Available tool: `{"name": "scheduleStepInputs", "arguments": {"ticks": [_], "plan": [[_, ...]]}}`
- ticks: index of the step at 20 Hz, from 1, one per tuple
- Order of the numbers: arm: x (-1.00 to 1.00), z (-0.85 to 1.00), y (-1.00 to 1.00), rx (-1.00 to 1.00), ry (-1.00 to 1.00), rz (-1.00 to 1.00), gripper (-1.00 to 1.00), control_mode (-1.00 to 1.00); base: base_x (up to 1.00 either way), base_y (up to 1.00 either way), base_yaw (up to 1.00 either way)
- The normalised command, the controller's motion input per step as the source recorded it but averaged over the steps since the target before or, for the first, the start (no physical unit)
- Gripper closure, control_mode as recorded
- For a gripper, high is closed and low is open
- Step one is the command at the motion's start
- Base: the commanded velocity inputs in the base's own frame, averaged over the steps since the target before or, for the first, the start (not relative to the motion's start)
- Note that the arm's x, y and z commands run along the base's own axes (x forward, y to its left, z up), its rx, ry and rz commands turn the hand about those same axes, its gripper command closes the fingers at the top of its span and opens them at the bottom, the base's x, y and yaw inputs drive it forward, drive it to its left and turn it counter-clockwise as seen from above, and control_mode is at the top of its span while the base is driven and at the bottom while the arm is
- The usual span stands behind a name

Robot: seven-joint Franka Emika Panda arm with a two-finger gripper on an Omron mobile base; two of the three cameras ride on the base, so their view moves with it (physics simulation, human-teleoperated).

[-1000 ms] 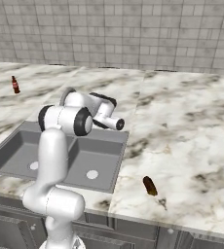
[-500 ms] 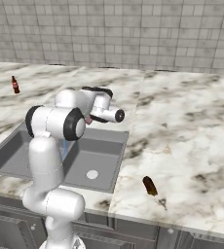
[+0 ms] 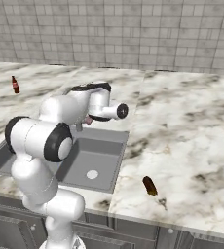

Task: Turn on the sink faucet. Then move the sweet potato from the counter to the sink. Turn off the sink. Move the vegetable from the sink to the pot next to the stove. Finally move the pot to the front right burner.

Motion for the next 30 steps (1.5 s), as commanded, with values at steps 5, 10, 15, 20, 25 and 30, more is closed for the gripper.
{"name": "scheduleStepInputs", "arguments": {"ticks": [5,10,15,20,25,30], "plan": [[-1.00,0.23,-0.55,-0.02,0.06,-0.07,-1.00,-1.00,0.00,0.00,0.00],[-1.00,0.12,-0.63,-0.05,0.11,-0.12,-1.00,-1.00,0.00,0.00,0.00],[-0.95,0.28,-0.65,-0.04,0.21,-0.13,-1.00,-1.00,0.00,0.00,0.00],[-0.81,0.33,-0.63,-0.05,0.30,-0.13,-1.00,-1.00,0.00,0.00,0.00],[-0.46,-0.05,-0.36,-0.10,0.30,-0.04,-1.00,-1.00,0.00,0.00,0.00],[-0.31,-0.61,-0.14,-0.20,0.28,0.08,-1.00,-1.00,0.00,0.00,0.00]]}}
